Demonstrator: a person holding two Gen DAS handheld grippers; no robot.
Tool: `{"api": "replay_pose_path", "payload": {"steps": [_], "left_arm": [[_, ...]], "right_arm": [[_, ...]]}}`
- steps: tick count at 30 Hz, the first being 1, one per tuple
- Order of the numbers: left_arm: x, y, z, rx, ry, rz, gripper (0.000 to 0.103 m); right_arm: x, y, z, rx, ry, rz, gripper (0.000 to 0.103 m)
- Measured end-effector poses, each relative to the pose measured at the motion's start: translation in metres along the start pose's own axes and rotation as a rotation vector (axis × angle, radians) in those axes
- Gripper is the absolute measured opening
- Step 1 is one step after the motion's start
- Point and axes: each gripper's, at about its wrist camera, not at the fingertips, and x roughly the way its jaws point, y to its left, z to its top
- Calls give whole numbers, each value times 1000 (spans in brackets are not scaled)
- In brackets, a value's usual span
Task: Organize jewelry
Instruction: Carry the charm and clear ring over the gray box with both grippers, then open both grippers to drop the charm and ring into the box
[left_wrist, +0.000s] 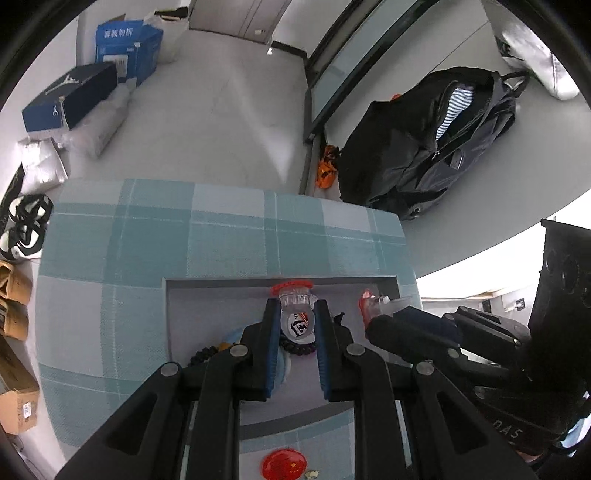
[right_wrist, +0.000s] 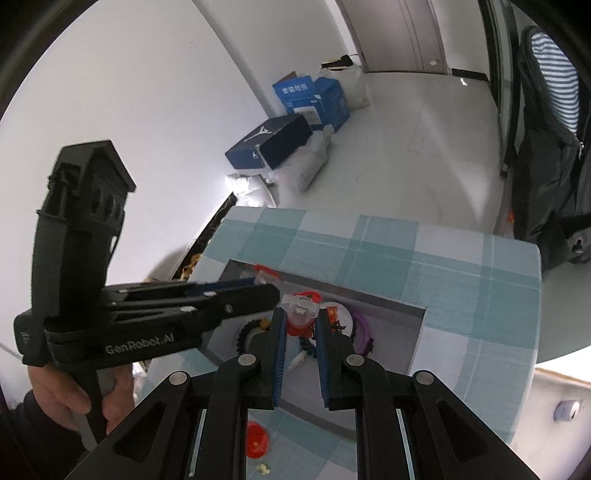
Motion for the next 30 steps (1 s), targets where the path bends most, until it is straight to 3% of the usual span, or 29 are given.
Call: {"api": "replay_pose_path", "payload": {"steps": [6,20,22,23,24,25,26,30], "left_arm": [[7,4,-1,-30,36,-12,13],[-5,1,1,-22,-6,7,14],[-7,4,1,-35,0,-29,21],[-7,4,1,-41,0,-30,37],[-10,5,1,-46,-5,-26,61],[-12,5,1,-47,-19,-19,70],[-16,5,0,-45,-42,-8,74],[-20,6,-1,-44,-55,12,74]], "right_arm": [[10,-7,0,28,31,-2,15],[8,-16,1,82,17,-9,17],[6,-14,1,76,11,-16,18],[5,-14,1,76,5,-14,18],[4,-14,1,76,-1,-12,20],[3,-14,1,76,-5,-14,24],[1,-14,1,77,-13,-18,25],[-7,-16,1,90,-45,-26,33]]}}
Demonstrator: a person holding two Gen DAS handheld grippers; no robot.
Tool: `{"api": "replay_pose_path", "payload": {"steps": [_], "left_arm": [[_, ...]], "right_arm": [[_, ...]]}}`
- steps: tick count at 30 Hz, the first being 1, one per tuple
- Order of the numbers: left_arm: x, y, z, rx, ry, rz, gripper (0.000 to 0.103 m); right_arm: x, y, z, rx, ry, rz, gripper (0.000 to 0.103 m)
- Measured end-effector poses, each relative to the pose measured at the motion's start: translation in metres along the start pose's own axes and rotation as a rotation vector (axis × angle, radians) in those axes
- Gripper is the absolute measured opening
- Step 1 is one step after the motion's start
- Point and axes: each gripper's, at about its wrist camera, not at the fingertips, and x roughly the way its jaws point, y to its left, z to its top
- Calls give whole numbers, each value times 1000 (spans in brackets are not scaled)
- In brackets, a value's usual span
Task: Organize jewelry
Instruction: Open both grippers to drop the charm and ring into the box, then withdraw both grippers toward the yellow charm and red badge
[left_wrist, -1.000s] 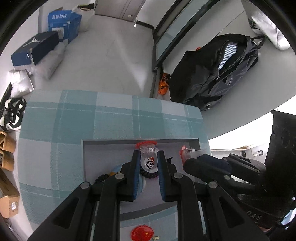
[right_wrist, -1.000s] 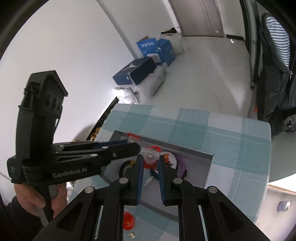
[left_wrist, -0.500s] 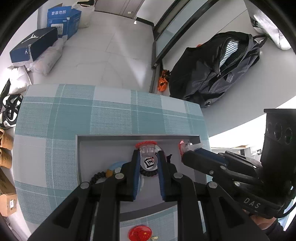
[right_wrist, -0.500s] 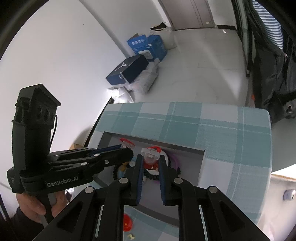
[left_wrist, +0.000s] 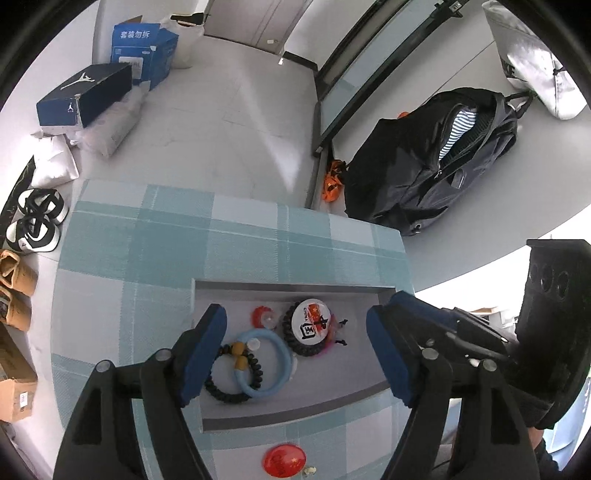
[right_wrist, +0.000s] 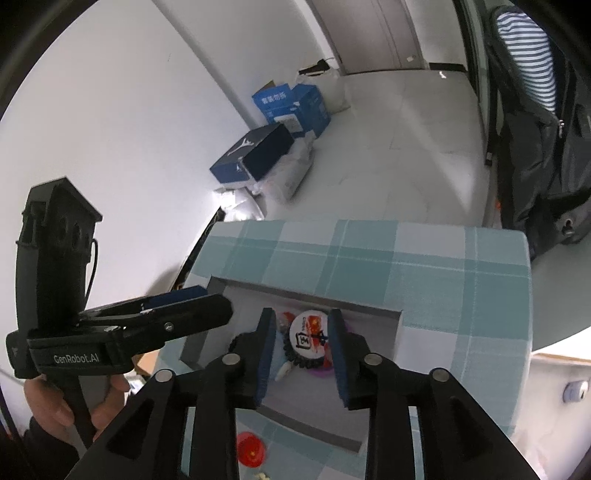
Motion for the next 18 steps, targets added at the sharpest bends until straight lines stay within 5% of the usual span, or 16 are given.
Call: {"api": "replay_pose_path", "payload": {"steps": [7,18], "left_arm": [[-14,-3,-12,33,-55,106,74],[-32,-5,-35,56,-110,158,74]], "right_arm": [[-14,5,-3,-28,-63,-25,51],[-27,18,-12,-80,-127,-88,57]]}}
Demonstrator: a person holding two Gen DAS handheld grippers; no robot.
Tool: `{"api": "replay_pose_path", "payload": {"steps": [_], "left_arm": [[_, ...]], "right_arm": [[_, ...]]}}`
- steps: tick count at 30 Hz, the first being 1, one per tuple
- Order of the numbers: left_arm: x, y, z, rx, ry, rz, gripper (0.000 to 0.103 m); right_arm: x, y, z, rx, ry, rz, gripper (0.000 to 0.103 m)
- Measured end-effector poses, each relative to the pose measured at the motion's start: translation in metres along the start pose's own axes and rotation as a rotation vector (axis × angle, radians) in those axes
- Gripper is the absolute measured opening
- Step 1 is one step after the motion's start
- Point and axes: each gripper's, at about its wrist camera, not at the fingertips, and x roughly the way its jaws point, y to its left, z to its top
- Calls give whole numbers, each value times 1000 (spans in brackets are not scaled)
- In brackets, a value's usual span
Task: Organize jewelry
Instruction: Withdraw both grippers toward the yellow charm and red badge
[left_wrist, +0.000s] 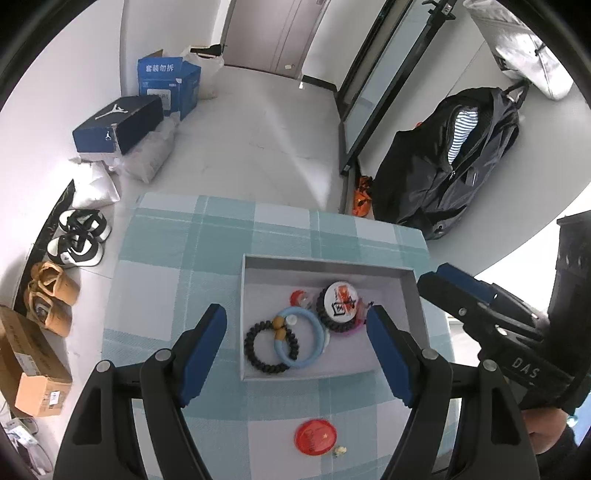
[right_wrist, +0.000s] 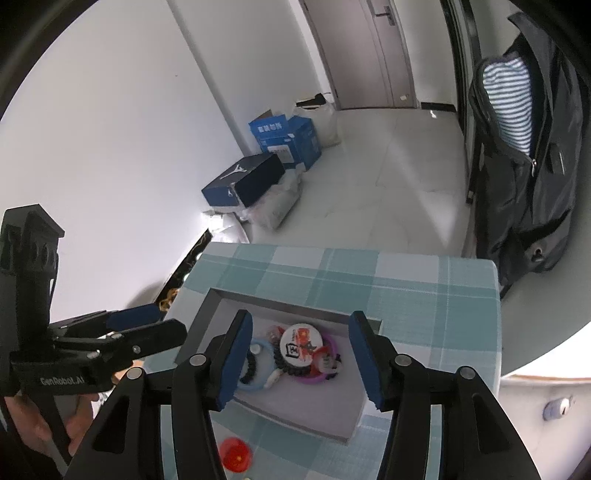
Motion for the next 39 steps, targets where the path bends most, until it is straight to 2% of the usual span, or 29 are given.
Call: {"api": "replay_pose_path", "payload": {"steps": [5,7,13,21,28,33,37,39], "left_arm": [[-5,3,-19,5,-17,19,74],[-7,4,-25,15,-16,24,74],[-21,5,-44,71,-34,22,74],[-23,18,-64,56,-19,10,74],[-2,34,-79,4,80,-6,74],[9,35,-87,34,135,15,74],[9,35,-90,41,148,8,74],[9,35,-90,43,153,11,74]], "right_arm": [[-12,11,-12,-32,-31,-12,67],[-18,17,-20,-42,-39,-19,74],[-29,36,-47,-102,-65,-25,78],[-32,43,-81,-127,-33,-59,86],[-10,55,-120,-155,74,-58,86],[6,61,-141,-200,139,-76,83],[15,65,-150,-228,175,-81,65],[18,68,-155,-254,190,-93,60]]}}
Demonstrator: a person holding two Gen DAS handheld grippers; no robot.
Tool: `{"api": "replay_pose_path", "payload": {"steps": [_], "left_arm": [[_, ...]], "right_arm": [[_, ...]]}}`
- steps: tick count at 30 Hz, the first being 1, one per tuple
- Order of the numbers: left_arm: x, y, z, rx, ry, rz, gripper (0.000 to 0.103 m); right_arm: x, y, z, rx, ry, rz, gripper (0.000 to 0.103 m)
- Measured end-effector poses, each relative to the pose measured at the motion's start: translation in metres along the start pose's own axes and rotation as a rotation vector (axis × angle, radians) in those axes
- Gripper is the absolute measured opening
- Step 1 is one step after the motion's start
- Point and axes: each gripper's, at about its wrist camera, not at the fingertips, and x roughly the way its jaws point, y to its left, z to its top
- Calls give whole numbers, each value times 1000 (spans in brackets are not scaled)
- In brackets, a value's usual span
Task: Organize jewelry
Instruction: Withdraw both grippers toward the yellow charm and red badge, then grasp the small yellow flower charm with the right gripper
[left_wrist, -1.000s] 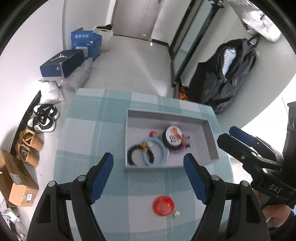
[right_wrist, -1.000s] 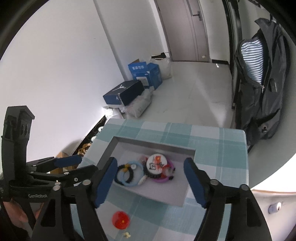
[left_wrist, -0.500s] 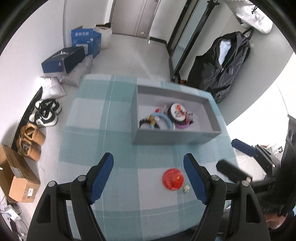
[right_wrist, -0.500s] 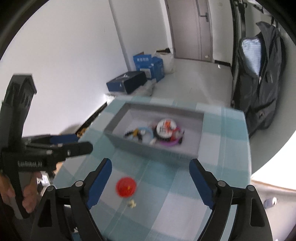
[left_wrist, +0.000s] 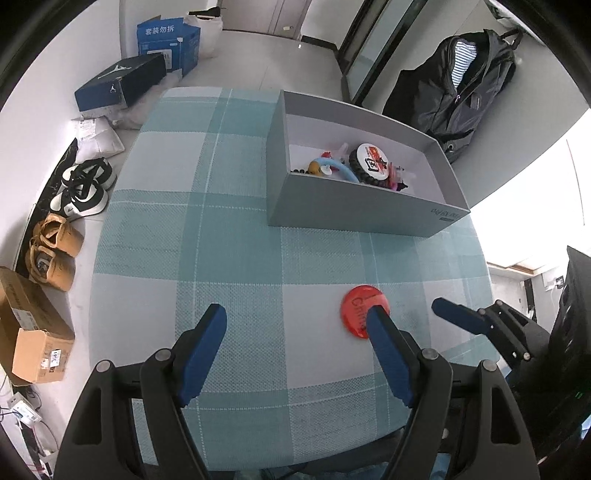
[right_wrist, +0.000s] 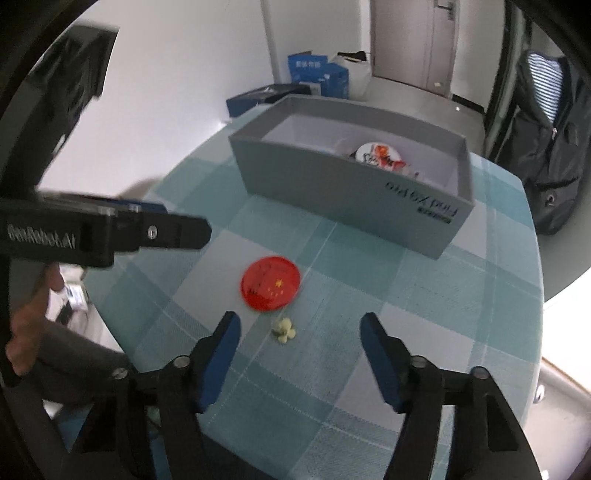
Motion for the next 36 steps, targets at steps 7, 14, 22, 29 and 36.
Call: {"api": "replay_pose_path", "payload": {"steps": [7,14,22,29,36], "left_arm": [[4,3,-2,1,18,7,74],[5,4,-1,-1,22,9,74],[6,0,-1,16,20,15,74],[12,-6,1,24,32,8,74],[21,-28,-3,128,40,8,74]], "right_arm": [[12,16,-5,-104,32,-34,31],[10,22,-8,-135,38,-41,13],[7,8,-3,-63,47,-27,12],[-6,-28,8,65,20,-27,12],[-27,-62,17,163,-44,-30,13]]}}
